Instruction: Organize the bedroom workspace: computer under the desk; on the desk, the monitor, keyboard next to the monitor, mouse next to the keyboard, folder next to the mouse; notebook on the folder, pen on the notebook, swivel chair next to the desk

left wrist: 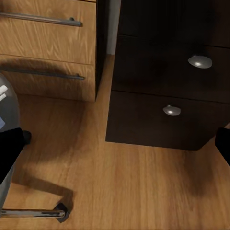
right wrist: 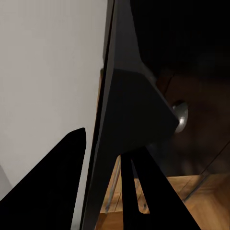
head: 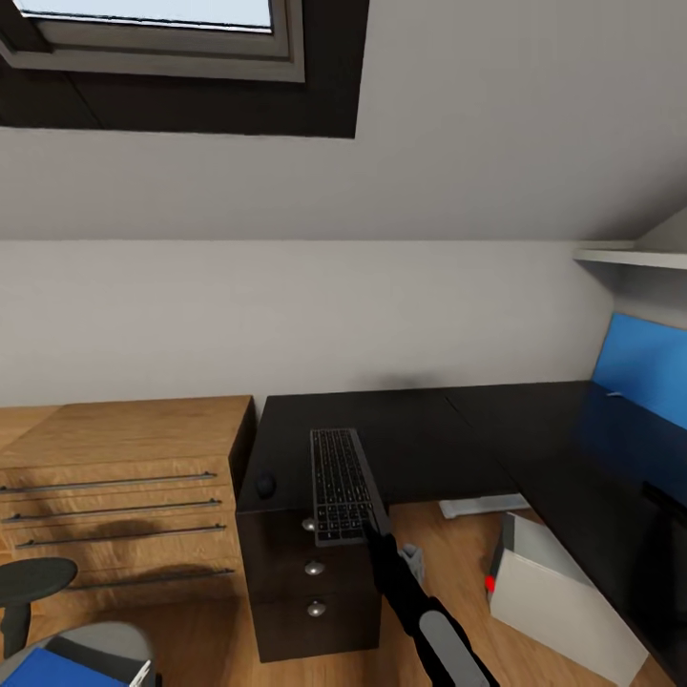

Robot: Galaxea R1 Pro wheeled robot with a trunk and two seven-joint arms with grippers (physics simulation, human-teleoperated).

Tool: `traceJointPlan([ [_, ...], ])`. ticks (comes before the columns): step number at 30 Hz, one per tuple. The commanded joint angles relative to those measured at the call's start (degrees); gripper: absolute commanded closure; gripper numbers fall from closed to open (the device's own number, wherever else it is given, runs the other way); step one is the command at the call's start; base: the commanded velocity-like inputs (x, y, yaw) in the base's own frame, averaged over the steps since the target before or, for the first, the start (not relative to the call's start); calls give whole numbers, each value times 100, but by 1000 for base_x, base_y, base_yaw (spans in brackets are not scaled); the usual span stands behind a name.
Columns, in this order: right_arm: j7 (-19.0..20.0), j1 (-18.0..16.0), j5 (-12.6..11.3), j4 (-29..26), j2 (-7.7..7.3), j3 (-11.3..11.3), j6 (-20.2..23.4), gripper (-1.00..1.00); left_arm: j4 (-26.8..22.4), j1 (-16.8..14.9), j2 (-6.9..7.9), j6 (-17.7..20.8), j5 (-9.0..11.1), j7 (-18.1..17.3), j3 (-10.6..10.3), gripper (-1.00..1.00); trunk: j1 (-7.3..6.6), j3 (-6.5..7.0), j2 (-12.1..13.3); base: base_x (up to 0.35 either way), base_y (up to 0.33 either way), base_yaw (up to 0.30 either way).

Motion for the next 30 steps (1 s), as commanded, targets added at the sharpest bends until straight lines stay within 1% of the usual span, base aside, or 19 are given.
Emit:
traceJointPlan([
  [1,-124,-2,-34,22,-3,-2,19,100,-1,1,-2,-15,52,3,1,-100,23,-25,-44,0,0,0],
  [5,-110,-2,-59,11,-4,-23,14,100,9,1,-2,-15,52,9,1,-100,111,-96,-204,0,0,0],
  [6,-104,-2,-65,0,-9,-32,17,100,9,1,-2,-15,52,9,1,-100,111,-96,-204,0,0,0],
  [7,-88,1,-80,-191,-32,-24,25,100,17,1,-2,-15,47,10,1,-100,111,-96,-204,0,0,0],
  [9,-85,-1,-76,-275,-38,-25,11,100,40,1,0,-15,37,4,-5,-100,111,-96,-204,0,0,0],
  [14,-84,6,-92,-298,-37,-35,-16,100,132,1,15,-23,27,1,-6,-100,111,-96,-204,14,0,0],
  [16,-77,7,-93,-299,-40,-29,-6,100,236,1,22,-23,24,1,-12,-100,111,-96,-204,164,-14,0],
  [25,-75,7,-84,-294,-40,-16,10,100,239,1,24,-32,26,1,-7,-100,111,-96,-204,199,0,0],
  [30,-76,7,-84,-291,-40,-12,14,100,239,1,24,-32,26,1,-7,-100,111,-96,-204,109,0,0],
])
